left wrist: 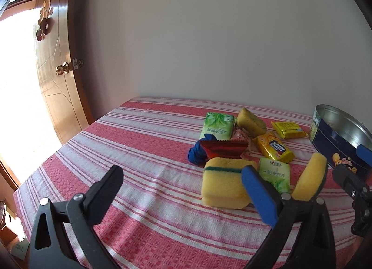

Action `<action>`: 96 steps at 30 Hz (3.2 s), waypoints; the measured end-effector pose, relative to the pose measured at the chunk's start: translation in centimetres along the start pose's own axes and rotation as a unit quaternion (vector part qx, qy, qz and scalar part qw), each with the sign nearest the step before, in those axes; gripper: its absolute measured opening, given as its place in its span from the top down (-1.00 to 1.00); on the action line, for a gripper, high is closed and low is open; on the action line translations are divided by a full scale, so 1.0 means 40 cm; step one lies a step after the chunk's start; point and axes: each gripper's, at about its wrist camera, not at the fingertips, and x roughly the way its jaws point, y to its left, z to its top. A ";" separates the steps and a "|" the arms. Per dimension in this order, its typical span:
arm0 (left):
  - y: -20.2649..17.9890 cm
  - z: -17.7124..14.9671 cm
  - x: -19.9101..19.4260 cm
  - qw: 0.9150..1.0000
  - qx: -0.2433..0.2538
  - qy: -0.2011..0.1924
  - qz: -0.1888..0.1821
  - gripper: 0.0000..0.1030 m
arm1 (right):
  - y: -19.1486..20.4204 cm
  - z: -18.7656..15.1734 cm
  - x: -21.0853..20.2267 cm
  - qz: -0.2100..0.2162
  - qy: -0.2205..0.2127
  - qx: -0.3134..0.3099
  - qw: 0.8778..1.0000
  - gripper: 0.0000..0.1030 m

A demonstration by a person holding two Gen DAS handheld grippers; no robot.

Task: Organize objects
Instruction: 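Move both grippers toward the sponges beside the tin, then grasp a green-backed sponge with the right gripper while the left gripper grasps another sponge, then carry both sponges over the cookie tin and open both grippers to drop them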

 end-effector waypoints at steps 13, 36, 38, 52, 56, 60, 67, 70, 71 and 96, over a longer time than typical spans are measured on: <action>-0.039 0.000 0.020 0.998 0.027 0.026 -0.053 -0.99 | 0.034 -0.015 0.097 0.059 0.096 -0.019 0.993 -0.28; -0.068 -0.016 0.080 0.990 0.002 0.081 -0.113 -0.03 | -0.087 0.019 0.018 0.019 0.023 0.076 0.997 -0.09; -0.057 -0.006 0.057 0.991 -0.003 0.063 -0.116 -0.03 | -0.096 0.024 0.003 0.017 0.007 0.082 0.996 -0.09; -0.065 0.023 0.003 0.990 0.022 0.041 -0.137 -0.06 | -0.131 0.044 -0.030 0.032 -0.018 0.115 0.993 -0.09; -0.048 0.029 -0.019 0.992 0.021 0.020 -0.124 -0.06 | -0.119 0.049 -0.044 0.015 -0.036 0.099 0.994 -0.09; -0.046 0.067 -0.061 0.991 0.018 -0.013 -0.132 -0.06 | -0.139 0.057 -0.045 0.014 -0.041 0.114 0.993 -0.09; -0.083 0.115 -0.100 0.988 0.038 -0.046 -0.144 -0.06 | -0.200 0.071 -0.072 -0.010 -0.062 0.135 0.989 -0.09; -0.115 0.132 -0.100 0.985 0.043 -0.049 -0.158 -0.06 | -0.244 0.072 -0.098 -0.025 -0.072 0.138 0.987 -0.09; -0.133 0.136 -0.105 0.984 0.047 -0.051 -0.163 -0.06 | -0.257 0.073 -0.104 -0.033 -0.076 0.137 0.987 -0.09; -0.749 0.117 0.064 0.948 0.116 0.026 -0.294 -0.06 | -0.596 0.012 -0.019 -0.167 0.015 0.126 0.978 -0.10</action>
